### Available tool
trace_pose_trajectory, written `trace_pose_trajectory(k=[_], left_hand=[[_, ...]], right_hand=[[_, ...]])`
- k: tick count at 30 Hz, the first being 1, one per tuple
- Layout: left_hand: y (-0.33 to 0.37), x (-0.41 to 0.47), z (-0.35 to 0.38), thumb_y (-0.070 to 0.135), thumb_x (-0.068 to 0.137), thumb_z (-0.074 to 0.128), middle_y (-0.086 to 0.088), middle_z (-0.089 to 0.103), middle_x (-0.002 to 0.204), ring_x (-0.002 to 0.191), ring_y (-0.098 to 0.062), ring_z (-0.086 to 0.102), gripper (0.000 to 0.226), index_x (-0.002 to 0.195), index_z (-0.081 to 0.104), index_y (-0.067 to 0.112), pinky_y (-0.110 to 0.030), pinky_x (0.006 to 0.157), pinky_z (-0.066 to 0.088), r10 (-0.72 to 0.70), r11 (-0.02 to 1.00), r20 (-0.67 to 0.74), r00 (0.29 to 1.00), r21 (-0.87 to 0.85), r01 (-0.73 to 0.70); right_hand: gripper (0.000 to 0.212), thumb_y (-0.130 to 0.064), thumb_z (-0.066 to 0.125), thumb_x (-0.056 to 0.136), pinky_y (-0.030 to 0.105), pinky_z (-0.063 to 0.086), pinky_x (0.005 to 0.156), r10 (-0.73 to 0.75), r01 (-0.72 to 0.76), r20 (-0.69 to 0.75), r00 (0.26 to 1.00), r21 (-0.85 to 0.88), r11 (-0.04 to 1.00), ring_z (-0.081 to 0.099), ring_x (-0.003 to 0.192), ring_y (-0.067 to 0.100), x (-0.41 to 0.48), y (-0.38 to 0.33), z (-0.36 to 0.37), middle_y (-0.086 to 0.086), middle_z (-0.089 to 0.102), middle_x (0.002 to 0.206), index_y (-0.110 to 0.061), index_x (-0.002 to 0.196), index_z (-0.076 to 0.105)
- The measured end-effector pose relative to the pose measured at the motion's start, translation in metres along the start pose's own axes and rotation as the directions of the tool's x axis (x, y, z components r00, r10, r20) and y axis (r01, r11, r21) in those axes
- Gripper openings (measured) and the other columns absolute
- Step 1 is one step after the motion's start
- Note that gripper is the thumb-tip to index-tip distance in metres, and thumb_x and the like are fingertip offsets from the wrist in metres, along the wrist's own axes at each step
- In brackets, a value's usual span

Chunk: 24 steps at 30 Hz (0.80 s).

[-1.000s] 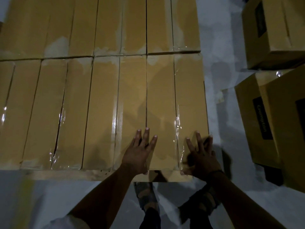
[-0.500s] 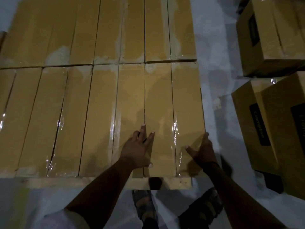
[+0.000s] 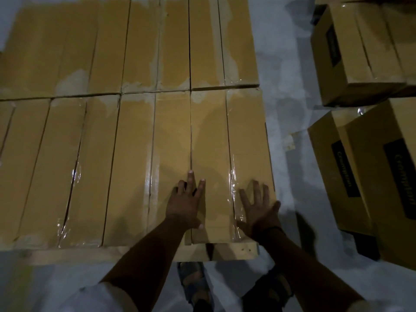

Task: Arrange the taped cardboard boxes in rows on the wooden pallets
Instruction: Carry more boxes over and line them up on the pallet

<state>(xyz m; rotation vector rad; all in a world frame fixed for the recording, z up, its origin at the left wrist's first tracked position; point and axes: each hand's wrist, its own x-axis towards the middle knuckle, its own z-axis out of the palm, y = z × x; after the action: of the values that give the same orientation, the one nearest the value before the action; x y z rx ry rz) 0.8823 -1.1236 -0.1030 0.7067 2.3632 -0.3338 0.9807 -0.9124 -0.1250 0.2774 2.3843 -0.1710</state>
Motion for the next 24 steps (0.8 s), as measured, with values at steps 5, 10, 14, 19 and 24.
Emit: trace_pose_trajectory(k=[5, 10, 14, 19, 24], left_hand=[[0.004, 0.002, -0.001, 0.066, 0.069, 0.082, -0.022, -0.036, 0.161, 0.152, -0.048, -0.003, 0.146, 0.159, -0.024, 0.024, -0.058, 0.124, 0.014, -0.018, 0.999, 0.01, 1.0, 0.032, 0.018], [0.007, 0.003, -0.001, 0.062, 0.068, 0.085, -0.024, -0.033, 0.161, 0.152, -0.05, -0.003, 0.147, 0.159, -0.023, 0.022, -0.057, 0.125, 0.013, -0.033, 0.999, 0.015, 0.999, 0.019, 0.033], [0.005, 0.003, 0.001, 0.061, 0.068, 0.086, -0.022, -0.034, 0.162, 0.153, -0.048, -0.004, 0.147, 0.159, -0.023, 0.024, -0.056, 0.125, 0.014, -0.03, 0.999, 0.002, 1.0, -0.009, 0.03], [0.003, 0.003, 0.002, 0.06, 0.069, 0.086, -0.02, -0.035, 0.162, 0.153, -0.046, -0.004, 0.145, 0.16, -0.022, 0.025, -0.055, 0.125, 0.016, -0.012, 0.999, -0.008, 1.0, -0.034, 0.011], [0.003, 0.0, -0.005, 0.063, 0.072, 0.082, -0.019, -0.03, 0.164, 0.152, -0.046, 0.002, 0.139, 0.161, -0.018, 0.026, -0.054, 0.124, 0.016, -0.013, 0.994, -0.002, 1.0, -0.107, 0.013]], right_hand=[[0.105, -0.076, 0.05, 0.087, 0.082, 0.005, 0.108, -0.018, 0.018, 0.071, 0.997, -0.007, 1.0, -0.034, 0.144, 0.047, 0.0, -0.015, 0.008, 0.006, -0.044, 0.157, -0.041, 0.155, -0.022], [0.107, -0.078, 0.05, 0.086, 0.082, 0.005, 0.107, -0.011, 0.013, 0.097, 0.995, -0.021, 1.0, -0.034, 0.144, 0.049, 0.002, -0.016, 0.002, 0.008, -0.044, 0.156, -0.04, 0.155, -0.022], [0.105, -0.077, 0.048, 0.087, 0.078, 0.008, 0.111, -0.013, 0.015, 0.069, 0.997, -0.03, 0.999, -0.029, 0.147, 0.047, -0.003, -0.011, 0.004, 0.007, -0.041, 0.159, -0.04, 0.156, -0.021], [0.101, -0.075, 0.046, 0.089, 0.077, 0.007, 0.111, -0.025, 0.026, 0.008, 1.0, -0.05, 0.998, -0.026, 0.148, 0.047, -0.007, -0.011, 0.009, 0.008, -0.037, 0.161, -0.038, 0.157, -0.02], [0.095, -0.076, 0.043, 0.09, 0.071, 0.011, 0.116, -0.041, 0.041, -0.036, 0.999, 0.018, 0.999, -0.014, 0.152, 0.045, -0.01, -0.01, 0.003, 0.007, -0.022, 0.168, -0.037, 0.16, -0.007]])
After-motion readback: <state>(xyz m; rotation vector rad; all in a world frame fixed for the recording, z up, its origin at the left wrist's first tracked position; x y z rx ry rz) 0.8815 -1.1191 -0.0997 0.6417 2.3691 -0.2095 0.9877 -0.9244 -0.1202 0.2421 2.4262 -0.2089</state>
